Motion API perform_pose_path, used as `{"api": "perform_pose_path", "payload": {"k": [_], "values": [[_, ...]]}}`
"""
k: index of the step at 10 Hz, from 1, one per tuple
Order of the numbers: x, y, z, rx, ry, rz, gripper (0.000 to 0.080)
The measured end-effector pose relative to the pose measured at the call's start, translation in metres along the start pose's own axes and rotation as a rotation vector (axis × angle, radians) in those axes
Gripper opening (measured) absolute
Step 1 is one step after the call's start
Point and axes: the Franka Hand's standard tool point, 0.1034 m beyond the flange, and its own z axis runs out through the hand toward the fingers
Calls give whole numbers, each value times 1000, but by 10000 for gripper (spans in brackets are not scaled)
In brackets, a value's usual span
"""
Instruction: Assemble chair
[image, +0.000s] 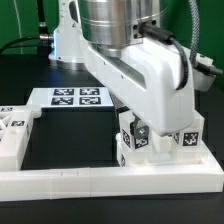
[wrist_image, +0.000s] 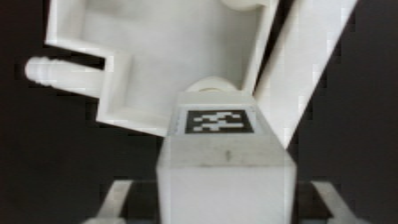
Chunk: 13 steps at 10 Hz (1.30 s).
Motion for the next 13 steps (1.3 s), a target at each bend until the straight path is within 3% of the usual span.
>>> {"api": "perform_pose_path", "payload": {"k": [1, 3, 4, 5, 13], "values": [[0, 0, 0, 0, 0, 2, 291], [-1, 0, 0, -2, 3, -114, 544], [-3, -1, 1, -3, 4, -206, 544], [-4, -2, 1, 3, 12, -352, 627], [-6, -5, 2, 3, 35, -1025, 648]]}}
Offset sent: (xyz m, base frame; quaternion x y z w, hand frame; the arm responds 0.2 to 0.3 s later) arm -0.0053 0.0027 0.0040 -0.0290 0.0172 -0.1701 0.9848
